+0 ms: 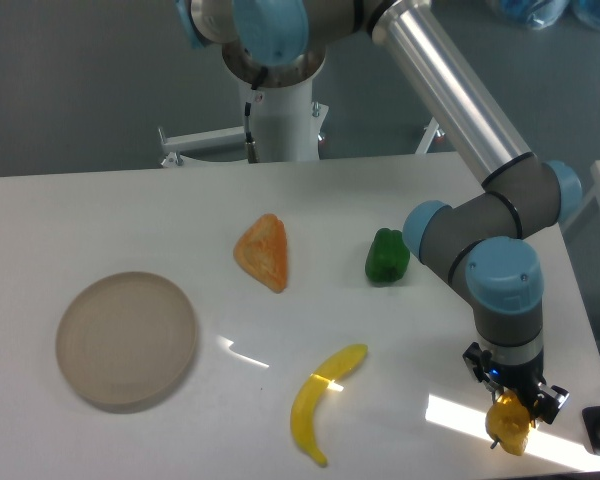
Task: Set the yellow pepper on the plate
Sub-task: 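Lift the yellow pepper held in the gripper off the table, then carry the yellow pepper across the table over the beige plate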
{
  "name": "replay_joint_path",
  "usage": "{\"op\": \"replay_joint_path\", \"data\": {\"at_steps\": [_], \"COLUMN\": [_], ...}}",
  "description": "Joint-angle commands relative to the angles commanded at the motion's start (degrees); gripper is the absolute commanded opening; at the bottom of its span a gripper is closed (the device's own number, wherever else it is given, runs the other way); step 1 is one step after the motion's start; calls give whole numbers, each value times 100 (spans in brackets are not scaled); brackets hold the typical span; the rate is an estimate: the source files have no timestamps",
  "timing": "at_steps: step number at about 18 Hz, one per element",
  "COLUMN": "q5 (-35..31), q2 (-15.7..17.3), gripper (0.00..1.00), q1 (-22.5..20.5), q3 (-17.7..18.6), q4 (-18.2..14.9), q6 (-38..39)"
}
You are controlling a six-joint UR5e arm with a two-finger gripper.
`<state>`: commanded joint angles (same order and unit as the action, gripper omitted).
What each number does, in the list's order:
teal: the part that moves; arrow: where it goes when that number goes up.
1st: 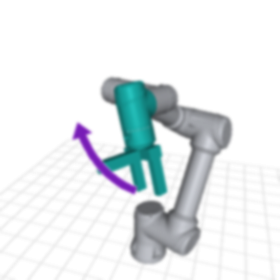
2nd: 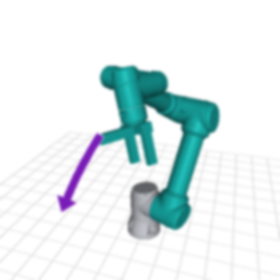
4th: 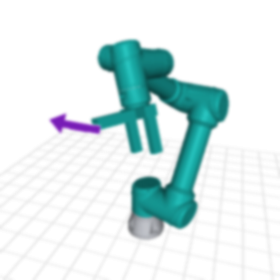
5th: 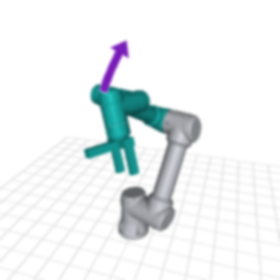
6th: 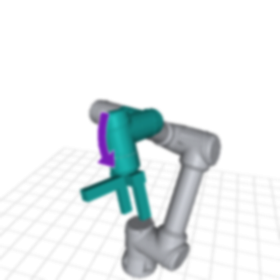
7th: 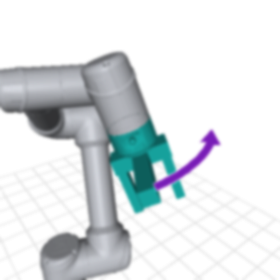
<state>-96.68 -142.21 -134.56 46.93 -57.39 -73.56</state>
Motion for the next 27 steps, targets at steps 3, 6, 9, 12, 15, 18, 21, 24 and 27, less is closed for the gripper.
{"op": "replay_joint_path", "data": {"at_steps": [3,6,9,12,15,18,21,24,27], "q5": [0,9,26,79,167,298,387,404,579], "q2": [35,61,175,508,974,1431,1906,2459,2873], "gripper": [39,39,39,39,39,39,39,39,39], "q1": [9,26,44,53,88,228,429,684,1027], "q3": [44,70,140,561,1097,1563,2055,2591,3075], "q4": [9,0,-9,-18,-44,-70,-70,-149,-211], "q6": [9,61,79,88,140,464,965,1667,2572]}}
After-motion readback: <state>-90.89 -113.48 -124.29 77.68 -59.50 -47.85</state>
